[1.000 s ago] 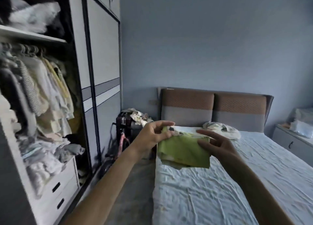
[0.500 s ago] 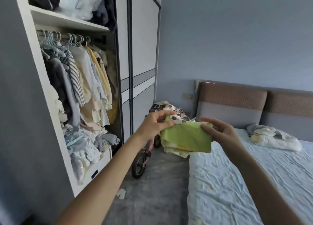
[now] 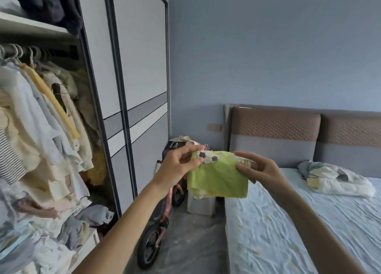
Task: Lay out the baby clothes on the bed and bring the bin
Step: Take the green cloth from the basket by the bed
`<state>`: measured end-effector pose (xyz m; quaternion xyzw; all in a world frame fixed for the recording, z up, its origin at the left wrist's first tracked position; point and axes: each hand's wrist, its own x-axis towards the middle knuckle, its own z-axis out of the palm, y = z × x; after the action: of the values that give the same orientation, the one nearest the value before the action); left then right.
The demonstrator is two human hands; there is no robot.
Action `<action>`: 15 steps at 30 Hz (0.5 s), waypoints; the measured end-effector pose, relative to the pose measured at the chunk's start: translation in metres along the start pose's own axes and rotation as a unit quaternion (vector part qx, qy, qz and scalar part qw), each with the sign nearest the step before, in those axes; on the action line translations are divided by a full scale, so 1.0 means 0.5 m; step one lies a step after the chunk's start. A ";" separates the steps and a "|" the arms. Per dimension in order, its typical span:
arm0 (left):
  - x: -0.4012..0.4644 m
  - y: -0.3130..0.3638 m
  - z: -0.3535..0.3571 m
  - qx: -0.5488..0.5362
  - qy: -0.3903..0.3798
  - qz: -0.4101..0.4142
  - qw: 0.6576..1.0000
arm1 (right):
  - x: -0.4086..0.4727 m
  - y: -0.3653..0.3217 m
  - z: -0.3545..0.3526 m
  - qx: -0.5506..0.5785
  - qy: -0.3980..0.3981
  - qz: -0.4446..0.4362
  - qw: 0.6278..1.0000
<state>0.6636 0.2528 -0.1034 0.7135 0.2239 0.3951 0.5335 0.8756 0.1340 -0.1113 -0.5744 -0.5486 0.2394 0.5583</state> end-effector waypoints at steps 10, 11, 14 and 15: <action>0.371 -0.163 -0.037 -0.007 -0.012 -0.004 1.000 | 0.336 0.160 -0.021 -0.022 0.042 0.023 0.999; 0.412 -0.183 -0.045 -0.006 -0.014 -0.003 1.000 | 0.371 0.176 -0.023 -0.023 0.045 0.024 0.998; 0.543 -0.240 -0.067 0.000 -0.031 0.008 0.999 | 0.482 0.222 -0.036 -0.044 0.053 0.034 0.997; 0.588 -0.257 -0.073 -0.002 -0.040 0.009 0.999 | 0.518 0.240 -0.042 -0.052 0.059 0.040 0.996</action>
<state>0.8204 0.5346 -0.1243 0.7295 0.1949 0.3720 0.5399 1.0110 0.3859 -0.1268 -0.6373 -0.5025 0.1984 0.5495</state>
